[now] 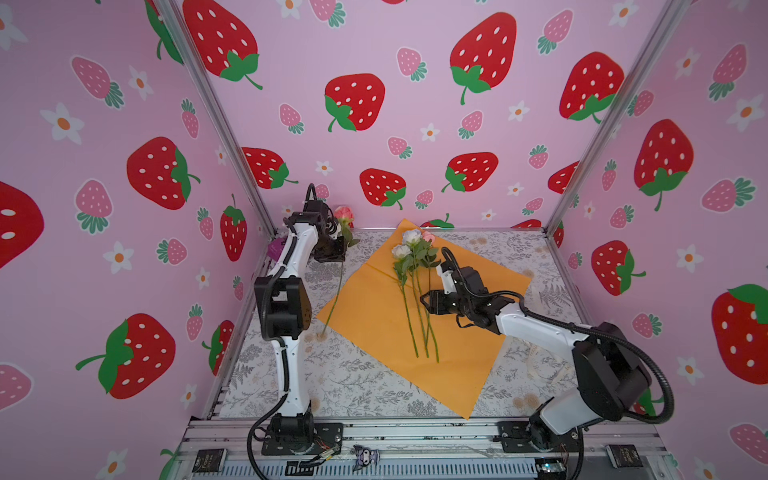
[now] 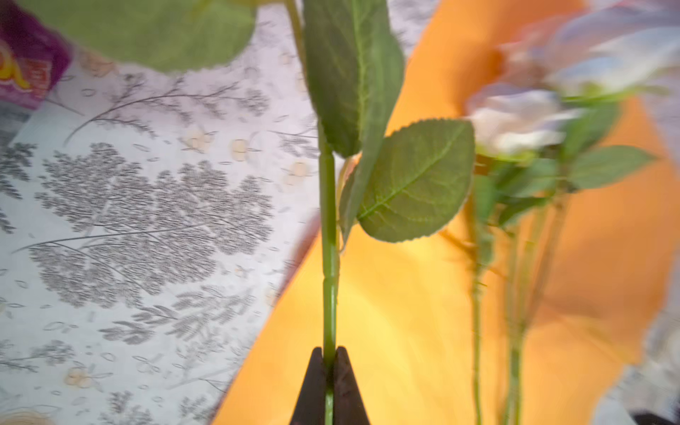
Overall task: Tie the bouquet of fake flowers
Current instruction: 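Carry the rose with the left gripper and lay it onto the stems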
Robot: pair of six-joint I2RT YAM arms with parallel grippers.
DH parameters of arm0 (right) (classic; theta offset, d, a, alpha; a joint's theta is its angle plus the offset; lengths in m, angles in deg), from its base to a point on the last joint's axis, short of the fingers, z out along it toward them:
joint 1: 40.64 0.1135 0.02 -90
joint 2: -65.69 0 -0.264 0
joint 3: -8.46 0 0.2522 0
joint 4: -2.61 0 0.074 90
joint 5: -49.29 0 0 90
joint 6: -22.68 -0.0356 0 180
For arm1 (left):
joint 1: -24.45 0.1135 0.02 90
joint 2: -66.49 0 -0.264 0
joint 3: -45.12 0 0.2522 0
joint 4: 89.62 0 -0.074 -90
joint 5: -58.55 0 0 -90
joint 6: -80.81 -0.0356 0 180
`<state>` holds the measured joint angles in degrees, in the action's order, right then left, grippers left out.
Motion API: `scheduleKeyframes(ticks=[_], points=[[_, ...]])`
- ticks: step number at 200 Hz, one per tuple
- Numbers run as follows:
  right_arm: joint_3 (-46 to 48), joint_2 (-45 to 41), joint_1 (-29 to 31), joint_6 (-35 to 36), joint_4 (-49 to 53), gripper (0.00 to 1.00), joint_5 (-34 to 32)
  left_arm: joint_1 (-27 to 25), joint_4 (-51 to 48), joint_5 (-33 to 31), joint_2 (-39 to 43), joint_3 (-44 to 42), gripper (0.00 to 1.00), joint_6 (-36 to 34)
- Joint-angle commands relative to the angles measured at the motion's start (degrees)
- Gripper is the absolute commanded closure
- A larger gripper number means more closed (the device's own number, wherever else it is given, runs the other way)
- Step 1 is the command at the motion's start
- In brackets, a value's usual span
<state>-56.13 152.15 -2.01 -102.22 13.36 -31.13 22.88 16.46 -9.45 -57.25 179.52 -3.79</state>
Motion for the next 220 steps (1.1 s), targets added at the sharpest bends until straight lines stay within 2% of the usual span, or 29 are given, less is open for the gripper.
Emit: scheduleKeyframes(ticks=[1,9,26,37,62,81,112,123,143,183,205,220], points=[[5.1,-4.5,-3.9,-4.6,-1.7,0.38,-1.2,-2.1,6.7,11.8,6.0,-8.9,1.00,9.2],[6.6,-5.7,-5.5,-4.7,-1.9,0.38,-0.2,-3.2,11.0,11.8,8.1,-13.2,1.00,13.5],[8.5,-7.7,-8.0,-4.5,-1.4,0.38,1.3,-6.1,24.6,16.2,12.1,-22.9,1.00,22.2],[9.3,-8.7,-8.8,-4.2,-1.1,0.38,1.4,-9.1,29.6,15.3,13.5,-25.7,1.00,25.3],[10.4,-10.3,-9.8,-4.0,-1.0,0.38,2.0,-17.0,31.8,7.9,13.2,-25.1,1.00,26.0],[11.2,-10.6,-10.0,-4.4,-1.0,0.38,2.4,-21.1,35.2,1.9,12.3,-26.4,1.00,28.8],[12.7,-10.4,-10.0,-5.0,-2.2,0.38,3.9,-22.4,38.1,1.9,7.6,-25.5,1.00,33.8],[12.9,-10.1,-10.0,-4.8,-2.4,0.38,4.1,-22.7,39.7,3.9,5.8,-25.0,1.00,35.6],[12.7,-9.3,-10.1,-4.0,-1.8,0.38,4.5,-24.3,41.7,5.9,3.5,-23.6,1.00,34.5],[12.7,-9.1,-10.4,-3.6,-1.8,0.38,4.6,-28.3,35.2,4.3,-2.0,-13.7,1.00,26.4],[13.0,-8.7,-10.6,-3.5,-1.9,0.38,4.7,-30.2,32.2,-0.6,-3.0,-10.3,1.00,23.2],[13.1,-8.4,-10.7,-3.6,-1.9,0.38,5.0,-31.0,32.8,-1.1,-3.4,-9.6,1.00,22.6]])
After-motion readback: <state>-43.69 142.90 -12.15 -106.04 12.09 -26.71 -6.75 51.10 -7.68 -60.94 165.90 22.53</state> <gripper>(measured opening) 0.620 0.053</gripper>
